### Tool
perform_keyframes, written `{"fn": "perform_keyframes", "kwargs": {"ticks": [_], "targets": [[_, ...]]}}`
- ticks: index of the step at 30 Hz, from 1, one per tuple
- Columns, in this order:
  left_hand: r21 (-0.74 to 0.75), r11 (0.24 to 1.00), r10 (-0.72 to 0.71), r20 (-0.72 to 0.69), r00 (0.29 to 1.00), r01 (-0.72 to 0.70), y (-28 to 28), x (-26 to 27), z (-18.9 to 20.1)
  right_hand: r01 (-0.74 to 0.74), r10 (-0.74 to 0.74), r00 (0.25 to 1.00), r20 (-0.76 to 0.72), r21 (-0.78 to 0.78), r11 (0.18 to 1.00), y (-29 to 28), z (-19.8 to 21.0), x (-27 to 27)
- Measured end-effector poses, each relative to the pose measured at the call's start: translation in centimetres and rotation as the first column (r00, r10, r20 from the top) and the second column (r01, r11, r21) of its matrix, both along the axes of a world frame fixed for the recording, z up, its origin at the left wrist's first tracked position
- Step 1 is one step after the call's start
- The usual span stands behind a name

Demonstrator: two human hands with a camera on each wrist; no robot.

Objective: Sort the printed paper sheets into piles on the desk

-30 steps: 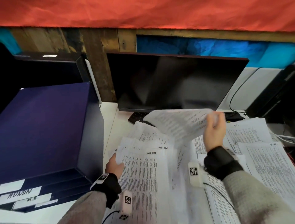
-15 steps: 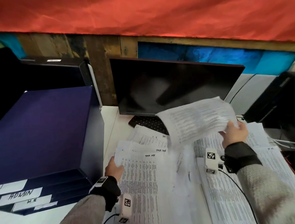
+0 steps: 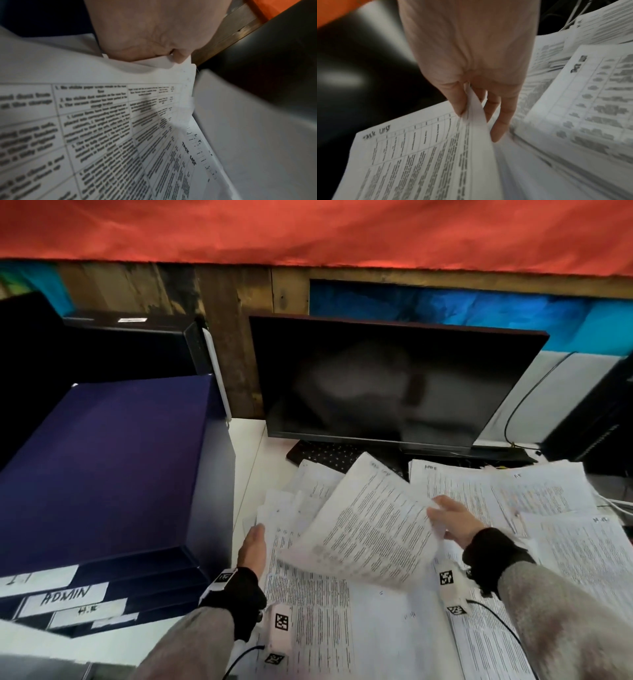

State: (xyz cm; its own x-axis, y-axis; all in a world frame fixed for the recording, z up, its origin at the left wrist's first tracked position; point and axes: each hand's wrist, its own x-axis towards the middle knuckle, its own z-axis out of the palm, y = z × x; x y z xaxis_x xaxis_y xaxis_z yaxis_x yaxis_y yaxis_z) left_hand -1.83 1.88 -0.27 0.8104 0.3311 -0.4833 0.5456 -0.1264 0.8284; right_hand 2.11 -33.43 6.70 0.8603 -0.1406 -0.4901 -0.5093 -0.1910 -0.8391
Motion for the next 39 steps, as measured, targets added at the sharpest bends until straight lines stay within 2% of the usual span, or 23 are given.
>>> {"fn": "perform_keyframes", "kwargs": {"ticks": [2, 4, 7, 10, 16, 17, 21, 26, 27, 29, 31, 33, 36, 39], "targets": [[-0.165, 0.983, 0.083, -0.02, 0.996, -0.085, -0.3, 0.0, 0.4, -0.067, 0.064, 0.997, -0.052, -0.052, 0.996, 1.8, -1.2, 0.1], [-0.212, 0.974, 0.077, -0.04, 0.996, -0.084, -0.2, -0.1, 0.3, -0.115, 0.11, 0.992, -0.068, -0.083, 0.99, 3.6, -2.2, 0.4], [-0.145, 0.988, -0.063, -0.009, 0.998, 0.061, -0.2, -0.3, 0.3, -0.122, 0.12, 0.992, -0.034, -0.084, 0.989, 6.0, -3.4, 0.9], [-0.064, 0.99, -0.132, -0.047, 0.99, 0.129, -0.2, -0.7, 0.1, -0.104, 0.104, 0.995, 0.004, 0.019, 0.994, 8.1, -4.0, 0.9], [0.076, 0.961, -0.255, -0.134, 0.958, 0.266, -0.8, -1.0, -0.2, -0.027, 0.036, 0.998, -0.049, 0.183, 0.983, 9.9, -5.7, -0.5], [0.109, 0.949, -0.282, -0.119, 0.952, 0.295, -1.1, -1.2, 0.2, 0.01, -0.002, 0.999, -0.043, 0.174, 0.985, 9.8, -5.9, -0.9], [0.142, 0.937, -0.334, 0.086, 0.939, 0.32, -2.4, -1.5, 1.8, 0.147, -0.145, 0.989, -0.03, 0.125, 0.981, 7.7, -6.9, -2.3], [0.035, 0.93, -0.366, 0.214, 0.906, 0.367, -4.4, -1.2, 3.7, 0.304, -0.295, 0.952, -0.077, 0.327, 0.895, 4.4, -6.6, -3.9], [0.018, 0.932, -0.357, 0.215, 0.909, 0.362, -4.6, -1.1, 4.1, 0.283, -0.277, 0.958, -0.07, 0.355, 0.891, 3.9, -6.2, -4.2], [-0.01, 0.931, -0.352, 0.228, 0.908, 0.364, -5.2, -1.2, 4.6, 0.127, -0.111, 0.992, -0.062, 0.43, 0.894, 3.3, -5.4, -4.8], [0.001, 0.934, -0.348, 0.235, 0.908, 0.358, -6.0, -1.6, 5.0, 0.013, 0.014, 0.999, -0.044, 0.543, 0.84, 3.1, -4.9, -5.4], [0.029, 0.94, -0.334, 0.271, 0.903, 0.339, -6.9, -2.2, 5.6, 0.032, -0.017, 0.999, -0.029, 0.619, 0.785, 3.4, -4.3, -5.6], [0.158, 0.947, -0.315, 0.308, 0.897, 0.279, -7.9, -2.3, 7.8, 0.09, -0.142, 0.989, 0.033, 0.629, 0.772, 4.5, -1.9, -4.8], [0.18, 0.966, -0.247, 0.425, 0.871, 0.186, -8.1, -1.7, 11.0, 0.008, -0.168, 0.967, 0.193, 0.632, 0.775, 6.1, 2.1, -3.6]]}}
